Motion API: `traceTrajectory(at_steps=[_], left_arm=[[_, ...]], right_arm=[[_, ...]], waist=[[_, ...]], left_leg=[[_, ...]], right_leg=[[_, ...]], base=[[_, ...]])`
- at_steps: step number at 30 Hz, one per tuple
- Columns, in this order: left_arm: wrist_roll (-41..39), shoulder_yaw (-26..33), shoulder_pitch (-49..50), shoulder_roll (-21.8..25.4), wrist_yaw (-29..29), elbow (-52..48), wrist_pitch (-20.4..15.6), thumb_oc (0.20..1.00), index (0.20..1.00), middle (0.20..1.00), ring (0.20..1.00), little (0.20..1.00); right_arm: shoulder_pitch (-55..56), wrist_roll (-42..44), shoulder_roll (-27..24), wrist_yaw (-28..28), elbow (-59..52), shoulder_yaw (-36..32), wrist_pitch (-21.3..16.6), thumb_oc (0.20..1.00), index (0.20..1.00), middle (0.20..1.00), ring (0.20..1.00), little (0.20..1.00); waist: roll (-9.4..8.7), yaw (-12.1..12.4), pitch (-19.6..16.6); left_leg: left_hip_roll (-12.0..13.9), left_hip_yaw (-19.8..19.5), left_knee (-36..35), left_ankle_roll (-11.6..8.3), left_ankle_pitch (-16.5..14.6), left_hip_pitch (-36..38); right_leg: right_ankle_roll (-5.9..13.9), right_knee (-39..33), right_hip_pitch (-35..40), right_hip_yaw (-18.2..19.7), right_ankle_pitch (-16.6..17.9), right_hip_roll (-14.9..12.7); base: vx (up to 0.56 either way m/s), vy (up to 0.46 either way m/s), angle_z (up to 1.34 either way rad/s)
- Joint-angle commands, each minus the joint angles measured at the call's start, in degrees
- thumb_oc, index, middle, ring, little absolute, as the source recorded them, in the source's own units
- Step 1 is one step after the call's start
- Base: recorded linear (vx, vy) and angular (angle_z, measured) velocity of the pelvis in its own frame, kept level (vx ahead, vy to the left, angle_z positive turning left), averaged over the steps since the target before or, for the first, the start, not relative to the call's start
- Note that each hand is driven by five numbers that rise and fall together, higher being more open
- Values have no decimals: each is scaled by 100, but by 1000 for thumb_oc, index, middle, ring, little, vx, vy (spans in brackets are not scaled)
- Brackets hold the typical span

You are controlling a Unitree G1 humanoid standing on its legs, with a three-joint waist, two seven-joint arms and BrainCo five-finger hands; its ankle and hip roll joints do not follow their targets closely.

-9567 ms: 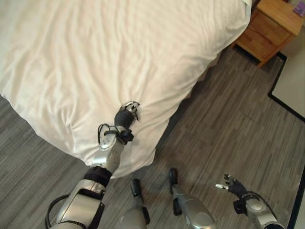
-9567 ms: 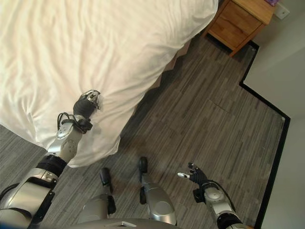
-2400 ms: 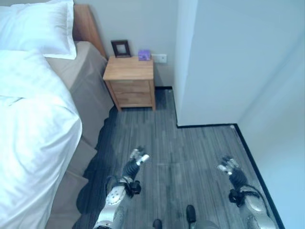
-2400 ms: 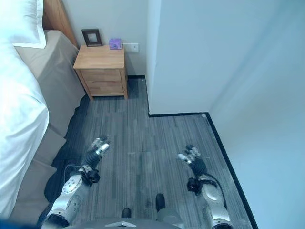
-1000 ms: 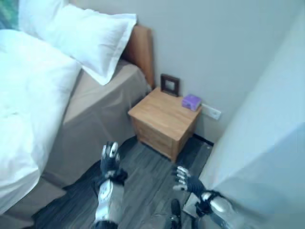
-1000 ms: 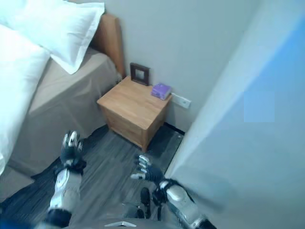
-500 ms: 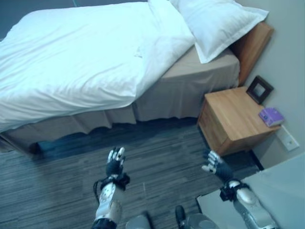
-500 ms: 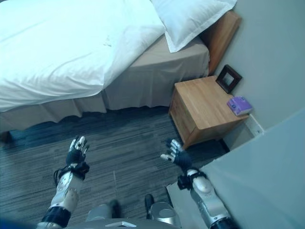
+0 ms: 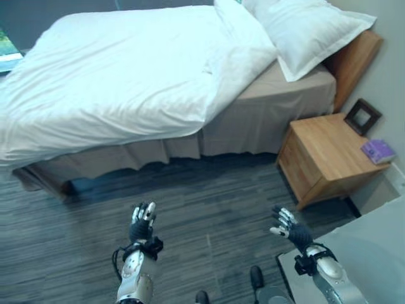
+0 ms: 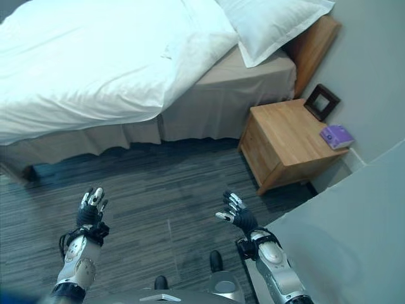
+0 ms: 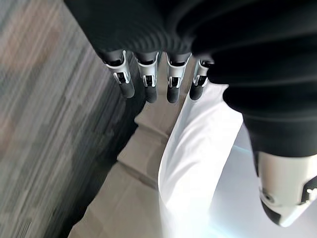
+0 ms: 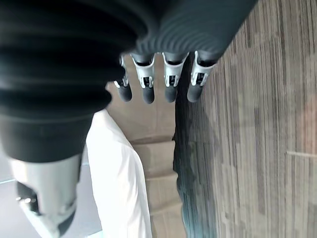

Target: Making the bed.

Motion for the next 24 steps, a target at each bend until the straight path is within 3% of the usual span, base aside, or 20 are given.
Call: traceTrajectory(at_steps=[1, 12, 15, 16, 17, 19, 20, 23, 24], left_arm=[[218, -65, -403, 220, -77, -240, -253, 1000, 1000, 1000, 1000, 1000], [141, -73, -262, 146, -59, -449, -286, 1000, 1000, 1000, 1000, 1000], [129, 20, -290, 221, -29, -350, -274, 1000, 1000, 1000, 1000, 1000], [129, 21, -295, 222, -29, -348, -274, 1000, 1000, 1000, 1000, 1000], [113, 52, -314, 244, 15, -346, -289, 1000, 1000, 1000, 1000, 1000], [114, 79, -353, 263, 43, -306, -288, 1000, 1000, 1000, 1000, 1000], [119, 101, -401, 252, 99, -285, -308, 1000, 1000, 1000, 1000, 1000], [166, 83, -408, 258, 72, -272, -305, 1000, 1000, 1000, 1000, 1000], [220, 29, -495, 333, 33, -194, -292, 1000, 1000, 1000, 1000, 1000]], right_arm=[[-273, -324, -64, 54, -97, -66, -163, 1000, 1000, 1000, 1000, 1000], [-559, -466, -84, -44, -73, -42, -163, 1000, 1000, 1000, 1000, 1000], [-680, -438, -40, -56, -46, -28, -180, 1000, 1000, 1000, 1000, 1000], [-685, -438, -39, -56, -43, -29, -181, 1000, 1000, 1000, 1000, 1000], [-751, -453, 4, -80, -15, 19, -192, 1000, 1000, 1000, 1000, 1000], [-786, -479, 54, -99, 62, 61, -210, 1000, 1000, 1000, 1000, 1000], [-796, -414, 86, -93, 49, 58, -223, 1000, 1000, 1000, 1000, 1000], [-748, -384, 79, -90, 45, -13, -239, 1000, 1000, 1000, 1000, 1000], [-707, -348, 73, -116, 93, -64, -238, 1000, 1000, 1000, 1000, 1000]], waist=[[-25, 37, 18], [-82, 134, 68], [-59, 250, 218], [-66, 256, 216], [-45, 291, 364], [42, 259, 483], [144, 173, 567], [161, 25, 572], [95, -123, 486]], left_leg=[[-59, -213, 191, 32, 76, -375], [-169, -82, 210, 169, -47, -308], [-164, -155, 446, 314, -201, -314], [-171, -148, 454, 315, -205, -325], [-137, -135, 526, 362, -214, -314], [-42, -164, 536, 352, -255, -198], [52, -230, 502, 337, -280, 26], [-10, -344, 446, 320, -333, 224], [-121, -478, 410, 282, -514, 446]], right_leg=[[217, 215, 268, -78, -523, 40], [383, 338, 146, 83, -421, -47], [424, 1630, -326, 27, -611, -9], [425, 1677, -358, 38, -636, -13], [468, 2528, -719, -95, -469, 40], [655, 3567, -1249, -191, -151, 246], [684, 4357, -1752, -461, -100, 321], [681, 4423, -2053, -743, -62, 366], [564, 3488, -2018, -1024, -73, 201]], base=[[21, 87, -3], [4, 78, -9], [-35, 92, -5], [-88, 70, -11], [-79, 56, -19], [-3, 102, -27], [141, 119, -16], [187, 35, 26], [401, -33, 59]])
